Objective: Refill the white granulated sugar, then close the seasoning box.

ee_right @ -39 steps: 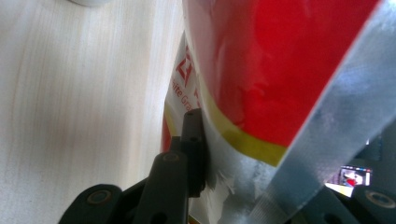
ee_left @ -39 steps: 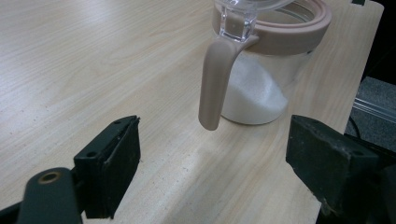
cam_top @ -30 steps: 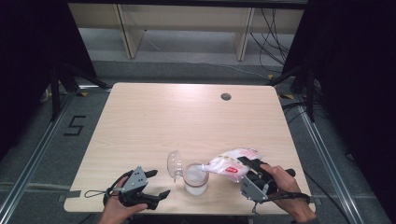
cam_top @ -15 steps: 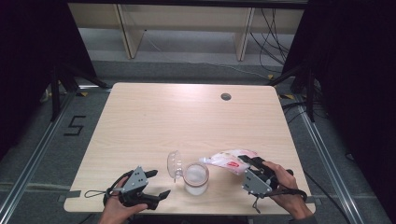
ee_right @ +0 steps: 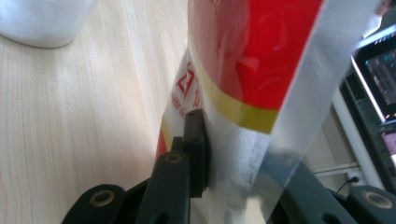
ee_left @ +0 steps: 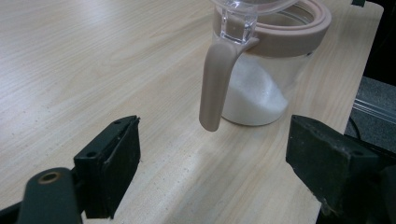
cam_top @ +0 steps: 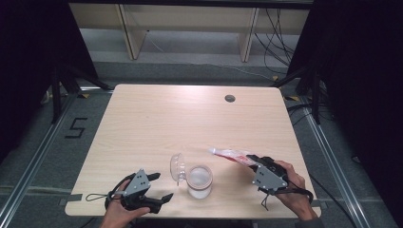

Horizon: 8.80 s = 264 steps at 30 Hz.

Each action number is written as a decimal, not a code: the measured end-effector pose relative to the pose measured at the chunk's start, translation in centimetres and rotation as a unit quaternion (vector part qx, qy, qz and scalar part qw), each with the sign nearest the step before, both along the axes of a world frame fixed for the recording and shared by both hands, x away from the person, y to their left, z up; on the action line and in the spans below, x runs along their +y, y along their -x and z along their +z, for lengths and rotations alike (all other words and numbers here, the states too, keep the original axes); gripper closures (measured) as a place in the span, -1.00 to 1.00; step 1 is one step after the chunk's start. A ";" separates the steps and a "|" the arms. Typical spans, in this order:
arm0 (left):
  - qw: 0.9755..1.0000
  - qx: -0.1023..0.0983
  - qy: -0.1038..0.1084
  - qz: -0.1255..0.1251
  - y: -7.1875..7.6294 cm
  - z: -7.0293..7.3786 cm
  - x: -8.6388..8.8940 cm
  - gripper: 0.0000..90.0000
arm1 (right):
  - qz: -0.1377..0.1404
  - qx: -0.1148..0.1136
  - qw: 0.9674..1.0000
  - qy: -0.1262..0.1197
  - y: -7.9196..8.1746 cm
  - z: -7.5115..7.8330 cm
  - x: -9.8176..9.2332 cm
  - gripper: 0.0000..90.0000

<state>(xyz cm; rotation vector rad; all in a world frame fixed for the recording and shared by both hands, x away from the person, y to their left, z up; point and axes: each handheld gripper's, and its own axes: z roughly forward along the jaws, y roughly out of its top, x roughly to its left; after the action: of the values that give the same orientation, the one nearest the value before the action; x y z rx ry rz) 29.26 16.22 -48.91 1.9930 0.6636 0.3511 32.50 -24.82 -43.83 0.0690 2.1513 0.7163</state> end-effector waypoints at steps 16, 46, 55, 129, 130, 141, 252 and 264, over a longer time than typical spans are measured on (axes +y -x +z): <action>1.000 0.013 0.009 0.011 0.2 -0.1 -0.1 -0.61 | -0.040 0.041 0.994 -0.092 -1.0 -0.5 -2.2 0.77; 1.000 0.012 0.009 0.011 0.2 -0.1 -0.1 -0.61 | -0.108 0.090 0.966 -0.216 -1.6 -1.2 -5.5 0.77; 1.000 0.006 0.007 0.006 0.1 0.0 0.0 -0.61 | -0.129 0.092 0.958 -0.238 -1.8 -1.5 -6.4 0.75; 0.999 0.022 0.020 0.011 -0.5 0.4 0.2 -0.61 | -0.226 0.200 0.896 -0.326 6.9 -3.3 -5.8 -0.26; 0.999 0.028 0.031 0.015 -0.4 0.4 0.1 -0.61 | -0.222 0.198 0.899 -0.321 7.0 -3.3 -5.8 -0.26; 0.999 0.032 0.032 0.025 -0.4 0.8 0.2 -0.61 | -0.217 0.211 0.902 -0.307 7.3 -3.6 -4.7 -0.27; 0.999 0.018 0.029 0.013 1.0 2.0 -0.4 -0.62 | -0.181 0.188 0.930 -0.258 7.0 -4.0 -3.6 -0.28; 0.999 0.024 0.024 0.024 1.4 1.5 0.3 -0.60 | -0.185 0.196 0.927 -0.261 7.0 -4.1 -3.4 -0.29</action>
<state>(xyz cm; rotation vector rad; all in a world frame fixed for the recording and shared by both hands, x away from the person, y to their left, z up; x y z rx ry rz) 27.87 16.49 -47.41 1.9482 0.7445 0.3143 25.47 -28.25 -47.92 0.9462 2.1553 1.0927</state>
